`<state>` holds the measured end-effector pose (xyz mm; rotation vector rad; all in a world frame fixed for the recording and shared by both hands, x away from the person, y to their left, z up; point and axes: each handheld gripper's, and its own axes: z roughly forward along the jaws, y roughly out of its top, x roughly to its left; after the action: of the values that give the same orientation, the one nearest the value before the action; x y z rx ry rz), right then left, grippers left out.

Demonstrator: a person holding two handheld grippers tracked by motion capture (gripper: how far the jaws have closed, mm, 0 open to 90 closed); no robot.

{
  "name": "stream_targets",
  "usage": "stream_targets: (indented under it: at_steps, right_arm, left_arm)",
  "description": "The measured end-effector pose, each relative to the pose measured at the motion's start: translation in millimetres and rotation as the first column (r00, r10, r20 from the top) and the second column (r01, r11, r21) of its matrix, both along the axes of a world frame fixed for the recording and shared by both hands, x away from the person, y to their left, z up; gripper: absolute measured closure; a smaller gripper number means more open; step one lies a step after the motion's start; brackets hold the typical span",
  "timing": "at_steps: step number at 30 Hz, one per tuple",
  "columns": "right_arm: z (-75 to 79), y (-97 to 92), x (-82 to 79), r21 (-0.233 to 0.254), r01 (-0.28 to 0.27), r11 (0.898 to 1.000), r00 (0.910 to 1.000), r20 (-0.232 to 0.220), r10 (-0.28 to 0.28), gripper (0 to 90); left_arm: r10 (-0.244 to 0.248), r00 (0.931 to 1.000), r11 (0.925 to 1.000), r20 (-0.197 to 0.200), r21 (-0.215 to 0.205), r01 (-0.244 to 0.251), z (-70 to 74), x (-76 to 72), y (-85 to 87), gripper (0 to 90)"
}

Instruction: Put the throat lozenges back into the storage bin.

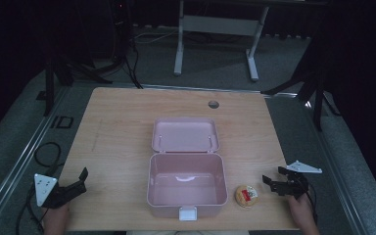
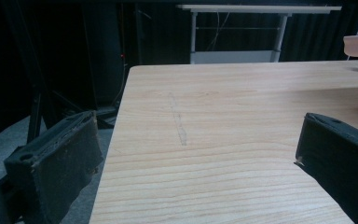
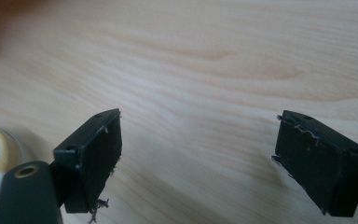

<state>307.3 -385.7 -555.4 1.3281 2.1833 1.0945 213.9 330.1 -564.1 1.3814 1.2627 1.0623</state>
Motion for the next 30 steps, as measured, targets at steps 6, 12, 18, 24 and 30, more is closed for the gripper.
stream_targets:
  at_steps: [6, 12, 18, 24, 30]
  right_arm:
    - [2.6, 2.7, -0.1, -0.104, -0.111, 0.988, 0.9912, -0.084, 0.103, 14.4]
    - [13.2, 1.9, -1.5, -0.24, -0.259, 0.936, 0.9624, -0.146, 0.229, 14.0]
    - [25.9, 4.3, -3.4, -0.307, -0.453, 0.837, 0.8865, -0.256, 0.386, 14.9]
    - [34.8, 12.5, -5.3, -0.336, -0.614, 0.715, 0.7819, -0.384, 0.491, 14.9]
    - [46.0, 22.3, -1.2, -0.333, -0.702, 0.63, 0.7013, -0.478, 0.529, 13.9]
  left_arm:
    - [-0.001, 1.0, 1.0, 0.0, 0.0, 0.001, 0.0, 0.0, -0.2, 0.3]
    - [-0.002, 1.0, 1.0, -0.001, -0.001, 0.002, 0.0, 0.0, 0.1, 0.3]
    - [-0.003, 1.0, 1.0, -0.001, 0.0, 0.003, 0.0, 0.1, 0.0, 0.3]
    - [-0.002, 1.0, 1.0, -0.001, 0.002, 0.002, 0.0, 0.1, -0.2, 0.3]
    - [-0.003, 1.0, 1.0, -0.001, -0.001, 0.003, 0.0, 0.1, -0.1, 0.3]
